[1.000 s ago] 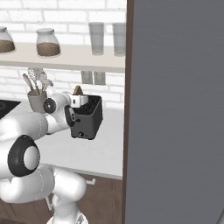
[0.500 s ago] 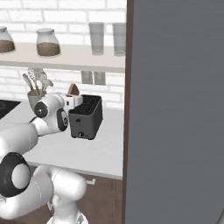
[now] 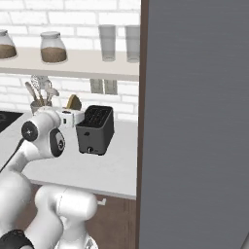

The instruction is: Start the toaster. Once the lever pops up, take the bread to the plate on the dining counter.

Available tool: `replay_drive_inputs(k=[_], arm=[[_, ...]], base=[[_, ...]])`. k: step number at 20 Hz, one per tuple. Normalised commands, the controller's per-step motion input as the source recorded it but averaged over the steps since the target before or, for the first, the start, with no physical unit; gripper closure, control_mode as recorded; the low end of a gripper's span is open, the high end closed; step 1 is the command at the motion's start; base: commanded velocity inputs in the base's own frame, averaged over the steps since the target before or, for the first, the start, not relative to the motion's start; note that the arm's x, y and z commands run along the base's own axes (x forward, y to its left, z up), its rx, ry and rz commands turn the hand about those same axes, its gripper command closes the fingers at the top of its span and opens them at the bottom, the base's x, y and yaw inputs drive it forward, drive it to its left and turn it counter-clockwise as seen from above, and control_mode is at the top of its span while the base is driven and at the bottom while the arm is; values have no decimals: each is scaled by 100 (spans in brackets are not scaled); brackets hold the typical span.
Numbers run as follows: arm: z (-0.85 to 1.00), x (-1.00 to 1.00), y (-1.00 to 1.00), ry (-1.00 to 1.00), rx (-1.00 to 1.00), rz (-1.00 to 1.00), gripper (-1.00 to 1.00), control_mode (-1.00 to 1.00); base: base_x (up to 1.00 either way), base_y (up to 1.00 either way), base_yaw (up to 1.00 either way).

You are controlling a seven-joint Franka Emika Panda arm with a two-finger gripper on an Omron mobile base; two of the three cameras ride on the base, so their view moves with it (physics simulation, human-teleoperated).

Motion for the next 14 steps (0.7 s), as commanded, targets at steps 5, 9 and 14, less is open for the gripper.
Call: replay_drive_inputs(k=[5,9,14], arm=[[44,-100,0,4,1,-1,100,-100],[46,-100,0,10,2,-1,100,-100],[54,-100,2,12,4,-2,100,-100]], base=[[0,0,0],[0,0,0],[0,0,0]])
